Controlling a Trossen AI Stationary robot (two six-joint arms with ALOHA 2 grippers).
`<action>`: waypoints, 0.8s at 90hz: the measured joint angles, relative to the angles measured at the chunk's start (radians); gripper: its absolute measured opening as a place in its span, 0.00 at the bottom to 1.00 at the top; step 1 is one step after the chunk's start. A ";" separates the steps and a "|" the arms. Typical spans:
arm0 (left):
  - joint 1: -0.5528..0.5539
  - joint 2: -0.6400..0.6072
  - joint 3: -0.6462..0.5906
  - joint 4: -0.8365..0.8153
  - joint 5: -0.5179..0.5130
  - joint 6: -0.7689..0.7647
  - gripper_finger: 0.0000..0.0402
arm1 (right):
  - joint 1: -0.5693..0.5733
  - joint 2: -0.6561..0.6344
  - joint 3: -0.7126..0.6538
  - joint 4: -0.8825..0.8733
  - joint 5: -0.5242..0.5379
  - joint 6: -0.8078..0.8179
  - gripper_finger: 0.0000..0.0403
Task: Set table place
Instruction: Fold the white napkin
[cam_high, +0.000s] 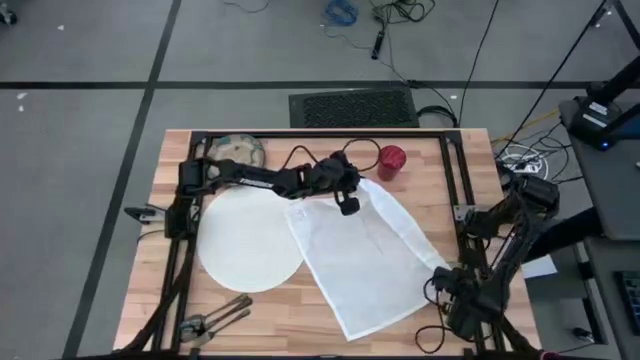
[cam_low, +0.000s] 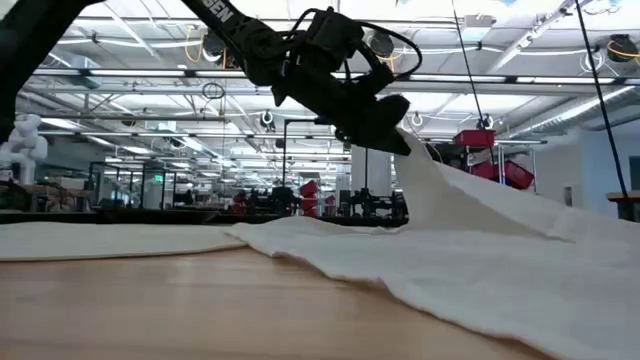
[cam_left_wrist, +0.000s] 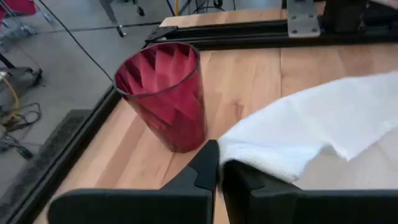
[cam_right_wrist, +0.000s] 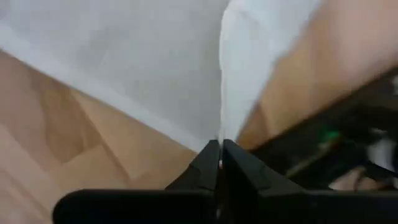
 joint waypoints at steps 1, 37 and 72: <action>0.003 0.000 0.000 0.001 0.005 -0.008 0.00 | 0.003 -0.001 0.005 -0.012 0.006 0.013 0.00; 0.066 0.003 0.146 -0.068 0.123 0.020 0.00 | 0.044 -0.010 0.094 -0.227 0.083 0.264 0.00; 0.122 0.003 0.176 -0.201 0.127 0.174 0.00 | 0.101 -0.013 0.094 -0.139 0.175 0.369 0.00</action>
